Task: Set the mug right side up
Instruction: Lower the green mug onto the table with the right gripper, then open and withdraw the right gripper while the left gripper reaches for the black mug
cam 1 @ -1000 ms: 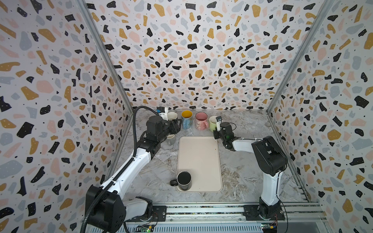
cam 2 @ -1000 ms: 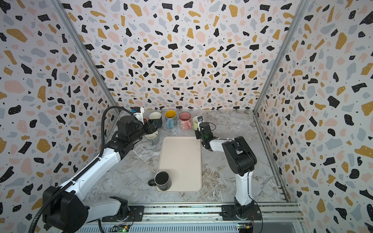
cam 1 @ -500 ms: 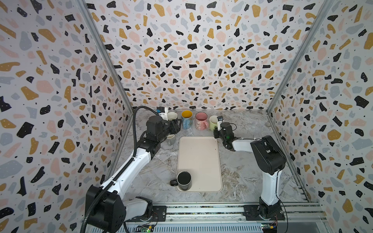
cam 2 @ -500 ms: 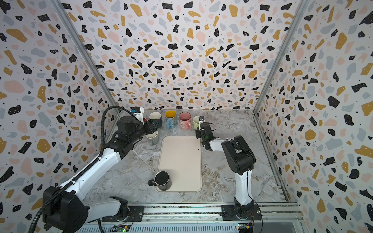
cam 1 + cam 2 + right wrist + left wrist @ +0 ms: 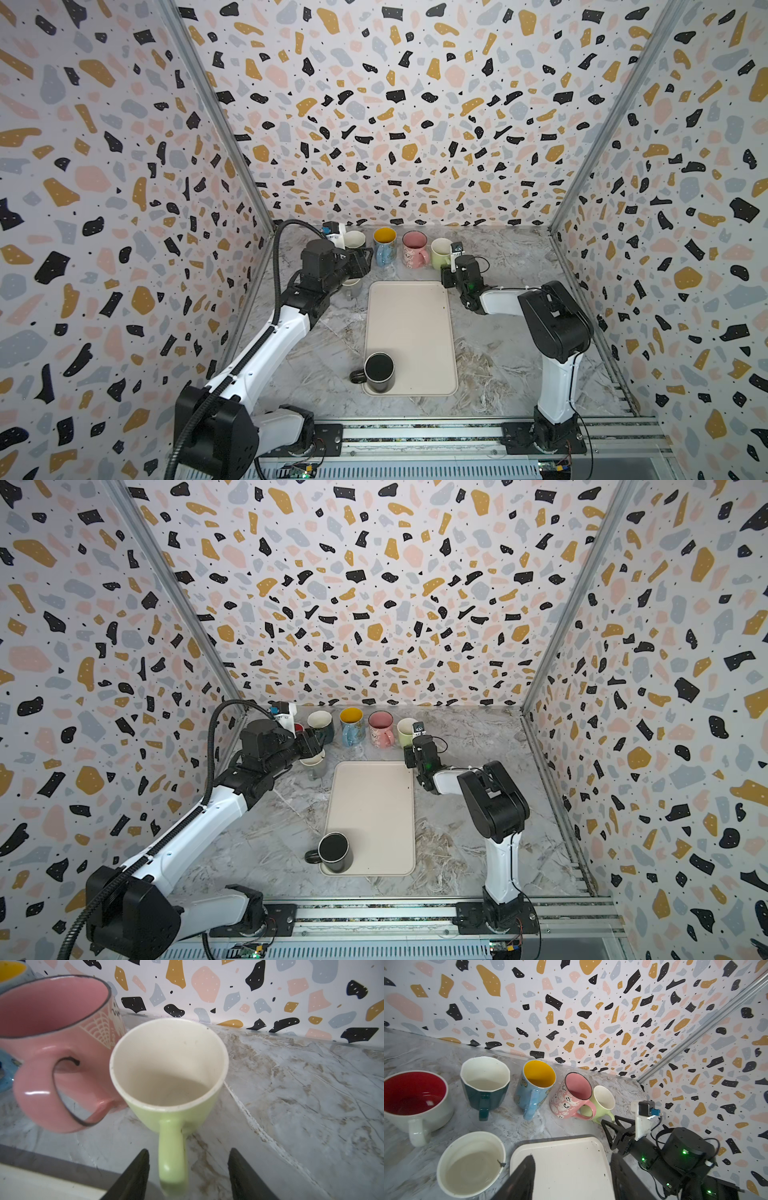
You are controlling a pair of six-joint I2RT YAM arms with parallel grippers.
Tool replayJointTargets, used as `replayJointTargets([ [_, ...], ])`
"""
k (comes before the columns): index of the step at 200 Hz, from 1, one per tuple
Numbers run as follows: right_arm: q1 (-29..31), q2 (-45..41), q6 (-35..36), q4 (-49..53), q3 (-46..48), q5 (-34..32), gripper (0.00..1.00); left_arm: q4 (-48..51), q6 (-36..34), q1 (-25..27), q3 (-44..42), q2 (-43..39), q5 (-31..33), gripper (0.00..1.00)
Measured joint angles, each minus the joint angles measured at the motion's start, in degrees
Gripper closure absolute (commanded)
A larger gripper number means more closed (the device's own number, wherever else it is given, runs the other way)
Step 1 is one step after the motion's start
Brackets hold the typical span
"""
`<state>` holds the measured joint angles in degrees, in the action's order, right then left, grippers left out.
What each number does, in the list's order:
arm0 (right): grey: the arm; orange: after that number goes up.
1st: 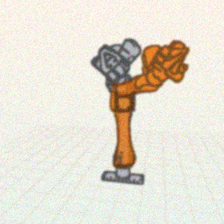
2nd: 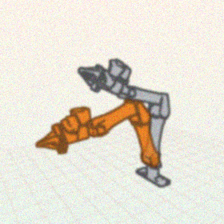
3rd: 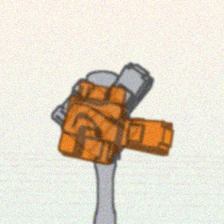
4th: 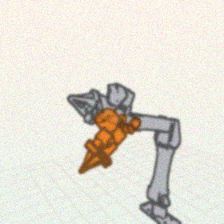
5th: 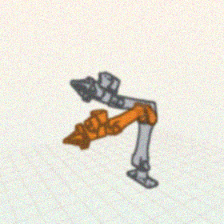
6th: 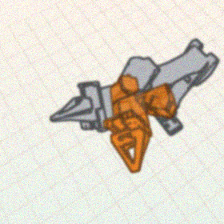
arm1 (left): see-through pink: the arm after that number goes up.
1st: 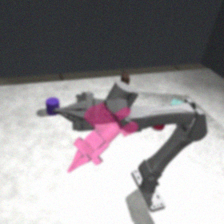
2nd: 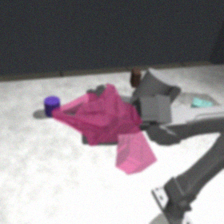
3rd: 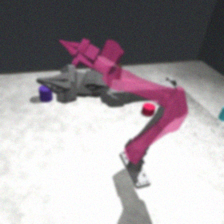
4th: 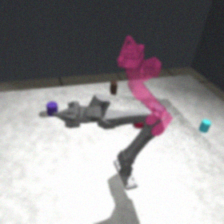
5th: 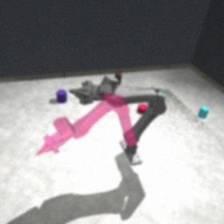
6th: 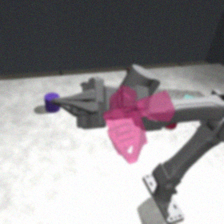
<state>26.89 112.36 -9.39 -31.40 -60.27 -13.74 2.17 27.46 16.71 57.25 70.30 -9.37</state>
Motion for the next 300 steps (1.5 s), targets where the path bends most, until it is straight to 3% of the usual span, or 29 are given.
replayJointTargets([
  [76, 1.0, -20.8, -3.9, 1.6, 11.3, -0.9, 0.3, 15.6, -0.7, -0.2, 1.6, -9.0, 8.9, 0.35],
  [138, 4.4, -30.8, -5.8, 4.2, 15.7, 0.7, 0.3, 31.8, 9.4, -0.6, -0.4, -7.7, 10.0, 0.35],
  [165, 5.1, -33.3, -6.2, 5.7, 16.7, 1.3, 0.3, 36.7, 16.5, -0.7, -0.5, -8.6, 9.6, 0.34],
  [192, 5.5, -35.9, -6.7, 7.3, 17.5, 1.6, 0.3, 37.9, 27.8, -1.0, -3.1, -13.7, 7.4, 0.38],
  [240, 6.0, -39.2, -7.6, 7.9, 18.5, 2.0, 0.3, 34.0, 50.1, -1.2, -19.8, -20.3, -7.2, 0.43],
  [300, 6.8, -39.6, -8.3, 9.5, 18.8, 2.2, 0.3, 44.2, 59.0, -1.3, -17.7, -27.2, -7.3, 0.42],
])
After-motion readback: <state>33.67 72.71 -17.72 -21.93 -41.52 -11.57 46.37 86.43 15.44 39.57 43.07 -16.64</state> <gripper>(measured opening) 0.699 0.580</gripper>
